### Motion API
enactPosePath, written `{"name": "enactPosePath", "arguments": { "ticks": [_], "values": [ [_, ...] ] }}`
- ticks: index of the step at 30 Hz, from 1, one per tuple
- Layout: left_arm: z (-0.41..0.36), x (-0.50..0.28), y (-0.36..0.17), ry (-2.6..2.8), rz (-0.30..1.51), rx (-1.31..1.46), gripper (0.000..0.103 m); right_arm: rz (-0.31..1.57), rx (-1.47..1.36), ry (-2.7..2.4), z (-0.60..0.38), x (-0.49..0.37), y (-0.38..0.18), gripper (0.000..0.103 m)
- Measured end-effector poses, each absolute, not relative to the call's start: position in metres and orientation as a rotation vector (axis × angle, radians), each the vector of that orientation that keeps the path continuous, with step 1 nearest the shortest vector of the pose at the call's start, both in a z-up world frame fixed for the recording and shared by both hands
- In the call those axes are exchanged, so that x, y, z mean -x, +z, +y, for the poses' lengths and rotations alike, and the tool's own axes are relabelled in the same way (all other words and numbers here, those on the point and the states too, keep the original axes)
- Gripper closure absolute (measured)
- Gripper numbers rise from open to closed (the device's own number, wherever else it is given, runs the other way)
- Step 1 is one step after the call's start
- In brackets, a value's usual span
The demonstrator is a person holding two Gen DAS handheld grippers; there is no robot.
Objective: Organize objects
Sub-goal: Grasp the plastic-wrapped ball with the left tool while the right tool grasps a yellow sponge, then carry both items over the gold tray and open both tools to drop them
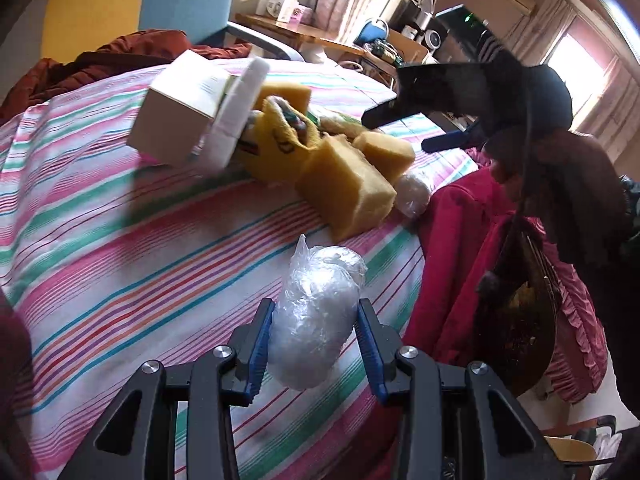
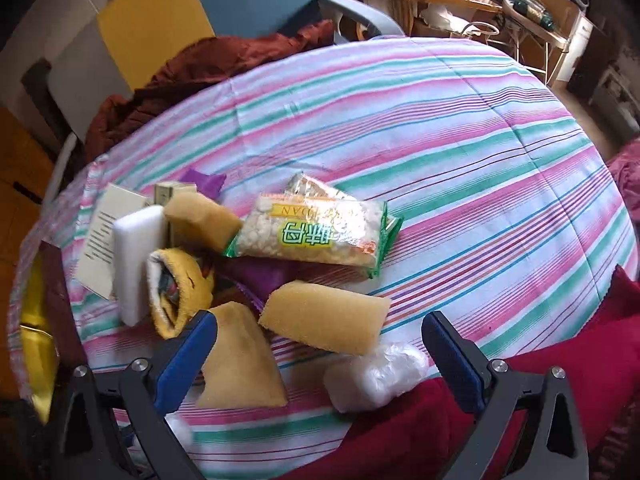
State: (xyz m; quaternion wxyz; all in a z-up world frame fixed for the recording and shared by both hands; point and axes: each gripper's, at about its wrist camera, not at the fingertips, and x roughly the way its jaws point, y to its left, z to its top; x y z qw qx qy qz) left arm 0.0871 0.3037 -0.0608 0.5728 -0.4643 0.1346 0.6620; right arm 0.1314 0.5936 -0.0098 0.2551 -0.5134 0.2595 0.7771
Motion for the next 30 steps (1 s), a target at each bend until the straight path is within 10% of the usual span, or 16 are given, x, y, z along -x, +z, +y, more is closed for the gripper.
{"name": "enactPosePath", "arguments": {
  "ticks": [8,30],
  "values": [
    [0.291,-0.083,-0.055,1.586,0.29,1.079,0.062,0.742,1.428,2.067,0.599,-0.126,-0.031,0.04],
    [0.12,-0.005,0.002,2.084,-0.04,1.073,0.062,0.497,1.253,2.774,0.417,-0.074,0.064,0.041]
  ]
}}
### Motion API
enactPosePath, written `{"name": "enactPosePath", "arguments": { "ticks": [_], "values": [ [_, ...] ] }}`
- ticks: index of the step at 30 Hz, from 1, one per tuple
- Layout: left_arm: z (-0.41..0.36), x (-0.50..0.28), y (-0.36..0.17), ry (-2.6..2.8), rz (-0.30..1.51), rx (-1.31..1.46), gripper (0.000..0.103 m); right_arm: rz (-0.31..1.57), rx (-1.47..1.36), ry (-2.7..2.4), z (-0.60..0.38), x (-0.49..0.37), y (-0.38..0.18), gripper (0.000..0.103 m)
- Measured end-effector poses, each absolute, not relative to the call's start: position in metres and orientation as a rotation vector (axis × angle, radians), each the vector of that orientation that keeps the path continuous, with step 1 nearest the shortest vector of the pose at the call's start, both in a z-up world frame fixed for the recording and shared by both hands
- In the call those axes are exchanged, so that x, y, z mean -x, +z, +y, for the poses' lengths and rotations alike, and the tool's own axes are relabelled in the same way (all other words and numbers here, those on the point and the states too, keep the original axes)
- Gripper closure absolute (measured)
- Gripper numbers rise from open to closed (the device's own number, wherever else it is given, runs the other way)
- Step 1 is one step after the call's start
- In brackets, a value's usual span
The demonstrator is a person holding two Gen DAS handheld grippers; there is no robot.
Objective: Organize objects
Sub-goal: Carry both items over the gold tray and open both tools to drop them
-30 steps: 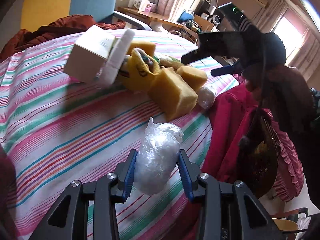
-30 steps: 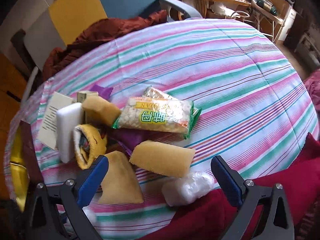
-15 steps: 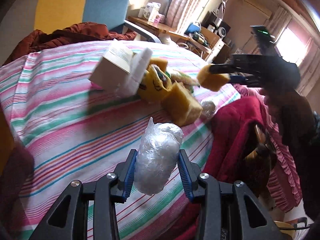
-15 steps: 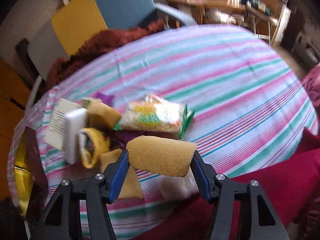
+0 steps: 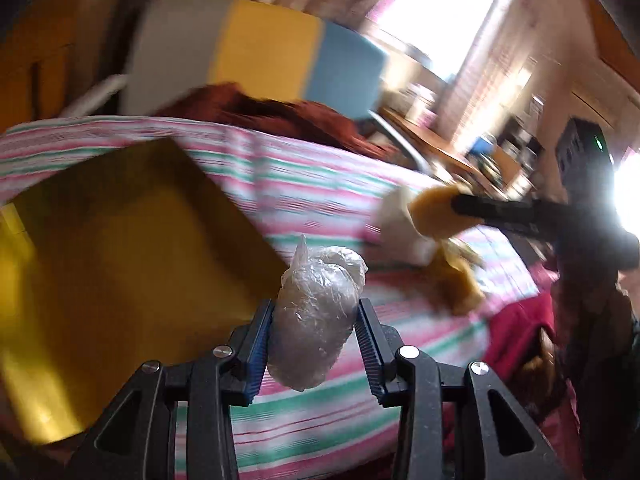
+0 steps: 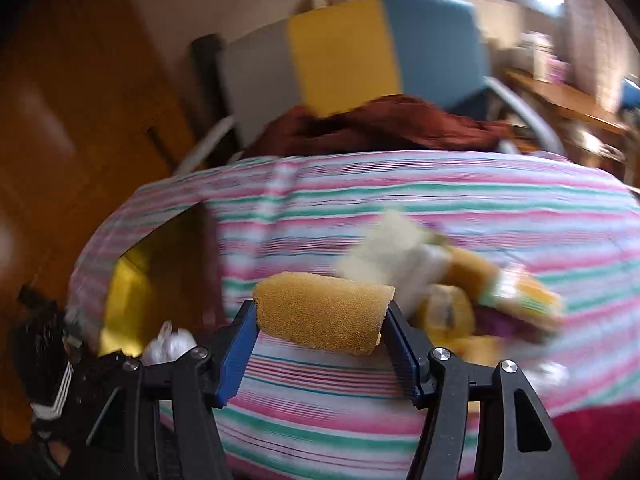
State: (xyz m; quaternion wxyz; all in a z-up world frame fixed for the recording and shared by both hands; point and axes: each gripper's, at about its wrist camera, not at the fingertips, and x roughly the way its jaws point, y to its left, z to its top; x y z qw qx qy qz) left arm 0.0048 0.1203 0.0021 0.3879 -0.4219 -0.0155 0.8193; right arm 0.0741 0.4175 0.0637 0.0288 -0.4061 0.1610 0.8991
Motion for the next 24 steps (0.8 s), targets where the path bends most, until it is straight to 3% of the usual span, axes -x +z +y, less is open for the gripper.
{"name": "enactPosePath", "arguments": {
  "ticks": [7,11,12,14,16,20,24],
  "values": [
    [0.033,0.023,-0.011,2.363,-0.093,1.161,0.062,0.471,1.399,2.95,0.323,-0.015,0.046,0.039],
    [0.0,0.028,-0.026,2.466,-0.105,1.245,0.051,0.417,1.502,2.978,0.273,0.011,0.031,0.037],
    [-0.007,0.027,-0.028,2.491,-0.108,1.256,0.048,0.396,1.537,2.972,0.26,0.017,0.025,0.035],
    [-0.018,0.027,-0.03,2.547,-0.11,1.266,0.042,0.406,1.592,2.975,0.246,0.024,0.018,0.017],
    [-0.028,0.028,-0.028,2.578,-0.138,1.264,0.041,0.419,1.61,2.993,0.234,0.026,0.016,0.01],
    [-0.034,0.03,-0.017,2.608,-0.178,1.219,0.041,0.365,1.585,3.013,0.22,0.019,0.017,0.002],
    [-0.025,0.023,-0.002,2.642,-0.151,1.158,0.041,0.127,1.425,3.039,0.208,0.004,0.023,0.0]
  ]
}}
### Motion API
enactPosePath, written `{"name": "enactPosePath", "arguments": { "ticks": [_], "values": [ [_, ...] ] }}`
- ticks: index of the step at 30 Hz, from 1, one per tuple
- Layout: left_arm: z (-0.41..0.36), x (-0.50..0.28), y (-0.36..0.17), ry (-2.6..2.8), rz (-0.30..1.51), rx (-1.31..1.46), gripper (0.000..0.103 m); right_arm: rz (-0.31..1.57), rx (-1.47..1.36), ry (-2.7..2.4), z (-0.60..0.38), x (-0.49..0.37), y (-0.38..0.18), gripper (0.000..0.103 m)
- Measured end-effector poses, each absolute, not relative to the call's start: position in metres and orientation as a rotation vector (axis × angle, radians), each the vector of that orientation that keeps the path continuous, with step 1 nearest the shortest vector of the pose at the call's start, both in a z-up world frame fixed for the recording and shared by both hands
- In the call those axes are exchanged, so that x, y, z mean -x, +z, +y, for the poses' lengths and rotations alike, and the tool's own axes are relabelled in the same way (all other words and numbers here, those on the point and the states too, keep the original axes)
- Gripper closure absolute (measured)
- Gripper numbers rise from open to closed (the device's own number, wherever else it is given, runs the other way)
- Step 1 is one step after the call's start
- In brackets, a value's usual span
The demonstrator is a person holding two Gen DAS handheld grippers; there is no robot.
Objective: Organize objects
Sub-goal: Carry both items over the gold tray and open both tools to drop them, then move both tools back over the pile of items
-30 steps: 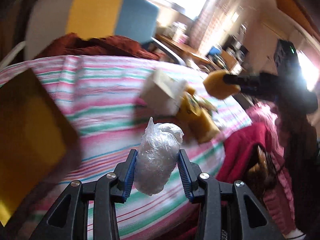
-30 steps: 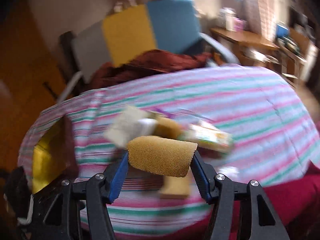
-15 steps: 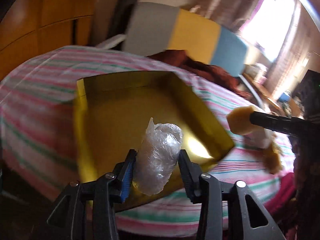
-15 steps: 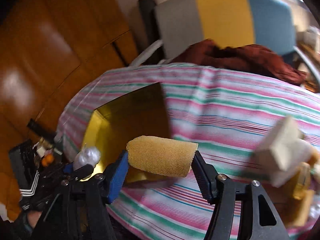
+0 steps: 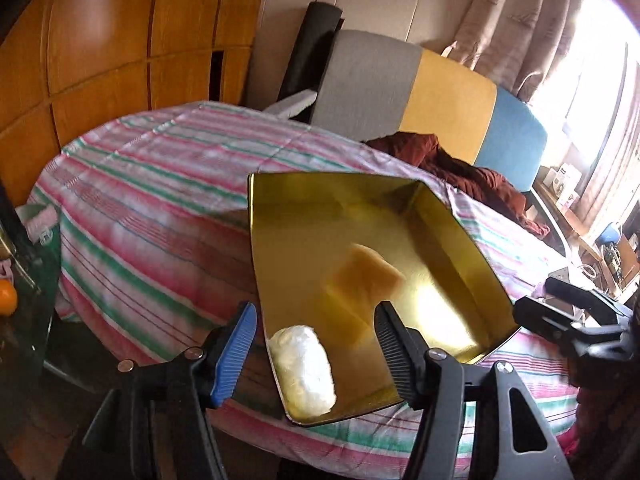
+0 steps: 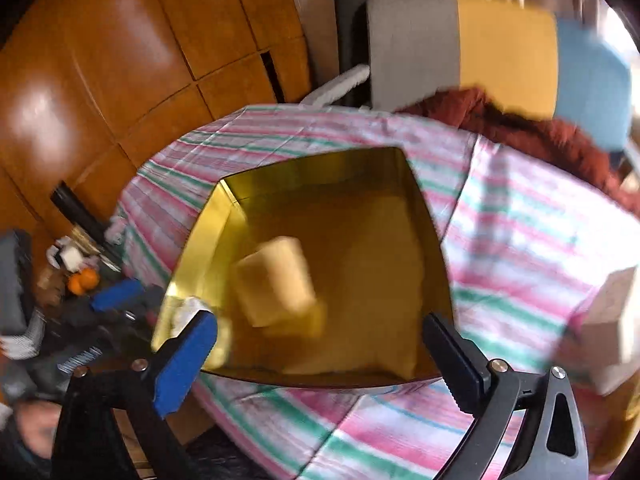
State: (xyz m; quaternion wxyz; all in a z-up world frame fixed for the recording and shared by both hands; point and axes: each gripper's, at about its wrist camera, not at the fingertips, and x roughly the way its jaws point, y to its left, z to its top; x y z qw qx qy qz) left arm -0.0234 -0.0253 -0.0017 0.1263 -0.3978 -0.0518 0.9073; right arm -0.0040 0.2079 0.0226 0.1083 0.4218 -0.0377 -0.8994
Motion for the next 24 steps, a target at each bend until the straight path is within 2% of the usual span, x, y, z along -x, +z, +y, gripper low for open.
{"name": "enactPosePath", "arguments": {
  "ticks": [6,9,20,24],
  "values": [
    [-0.008,0.013,0.015,2.721,-0.029,1.081,0.041,0.287,-0.951,-2.96,0.188,-0.029,0.036,0.0],
    [0.0,0.007,0.018,2.761,0.033,1.062,0.041,0.392,-0.905,-3.021,0.185,-0.034,0.032,0.0],
    [0.025,-0.006,0.015,2.758,0.15,1.074,0.041,0.114,-1.044,-2.956,0.214,-0.036,0.013,0.0],
    [0.039,-0.012,0.014,2.727,0.201,1.066,0.041,-0.044,-1.073,-2.936,0.231,-0.04,0.007,0.0]
  ]
}}
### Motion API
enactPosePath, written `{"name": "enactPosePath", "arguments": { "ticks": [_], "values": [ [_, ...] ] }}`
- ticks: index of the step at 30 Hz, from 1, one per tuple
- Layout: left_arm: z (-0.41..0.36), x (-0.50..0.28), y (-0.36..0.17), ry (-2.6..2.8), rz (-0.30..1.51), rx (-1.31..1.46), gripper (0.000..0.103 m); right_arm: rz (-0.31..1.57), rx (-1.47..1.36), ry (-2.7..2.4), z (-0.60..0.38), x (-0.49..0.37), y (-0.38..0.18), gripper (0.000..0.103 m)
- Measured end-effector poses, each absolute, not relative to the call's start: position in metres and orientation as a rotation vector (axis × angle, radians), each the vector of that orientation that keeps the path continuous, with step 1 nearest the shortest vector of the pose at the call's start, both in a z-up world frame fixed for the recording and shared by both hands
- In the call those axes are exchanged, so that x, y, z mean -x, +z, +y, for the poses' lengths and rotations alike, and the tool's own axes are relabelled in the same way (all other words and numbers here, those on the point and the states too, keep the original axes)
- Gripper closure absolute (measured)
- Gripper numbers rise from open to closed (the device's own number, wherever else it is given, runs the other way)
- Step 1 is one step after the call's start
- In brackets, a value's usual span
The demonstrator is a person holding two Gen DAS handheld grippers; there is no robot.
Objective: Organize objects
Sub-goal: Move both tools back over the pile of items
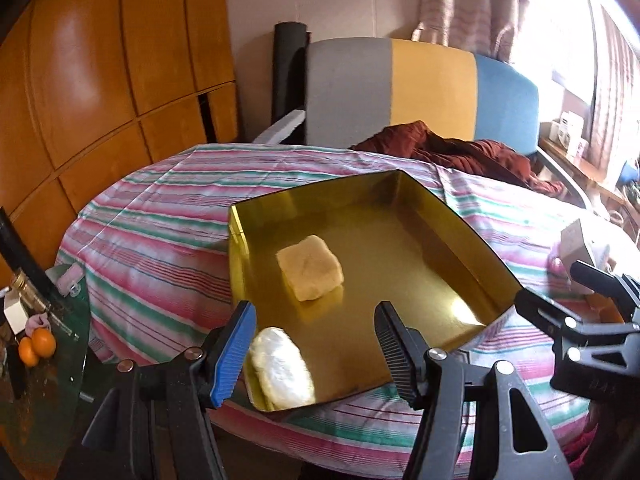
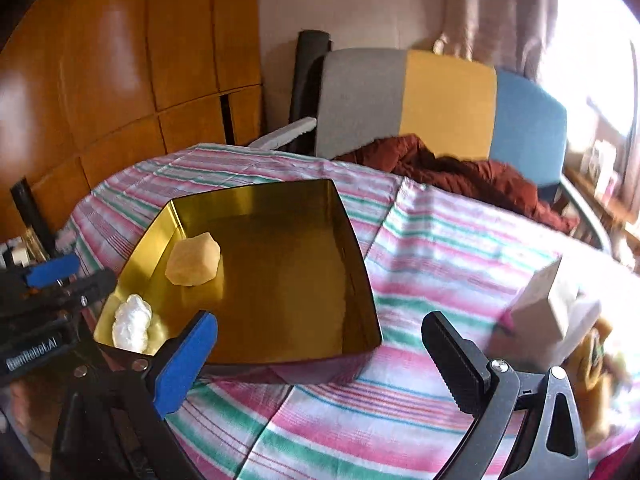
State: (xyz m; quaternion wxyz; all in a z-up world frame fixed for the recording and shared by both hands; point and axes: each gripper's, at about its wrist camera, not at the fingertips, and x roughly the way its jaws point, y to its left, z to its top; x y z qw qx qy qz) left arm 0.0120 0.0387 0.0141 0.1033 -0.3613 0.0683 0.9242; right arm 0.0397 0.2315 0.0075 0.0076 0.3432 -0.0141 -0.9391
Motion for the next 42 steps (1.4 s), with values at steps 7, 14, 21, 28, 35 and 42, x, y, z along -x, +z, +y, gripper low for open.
{"name": "enactPosePath", "arguments": {
  "ticks": [7,14,21,28,35,42],
  "values": [
    [0.059,-0.016,0.012,2.665,0.241,1.077,0.04,-0.131,-1.102,-2.962,0.256,-0.046,0.003,0.0],
    [0.077,-0.02,0.01,2.589,0.237,1.079,0.034,-0.175,-1.093,-3.028,0.288,-0.052,0.008,0.0],
    [0.089,-0.018,0.004,2.489,0.189,1.111,0.026,-0.145,-1.13,-3.123,0.313,-0.055,0.011,0.0],
    [0.105,-0.016,0.007,2.435,0.197,1.104,0.025,0.001,-1.14,-3.248,0.334,-0.06,0.022,0.0],
    [0.141,-0.019,0.014,2.339,0.254,1.058,0.025,-0.011,-1.14,-3.323,0.379,-0.068,0.036,0.0],
    [0.196,-0.025,0.012,2.192,0.322,1.027,0.024,-0.298,-1.109,-3.537,0.48,-0.095,0.046,0.0]
  ]
}}
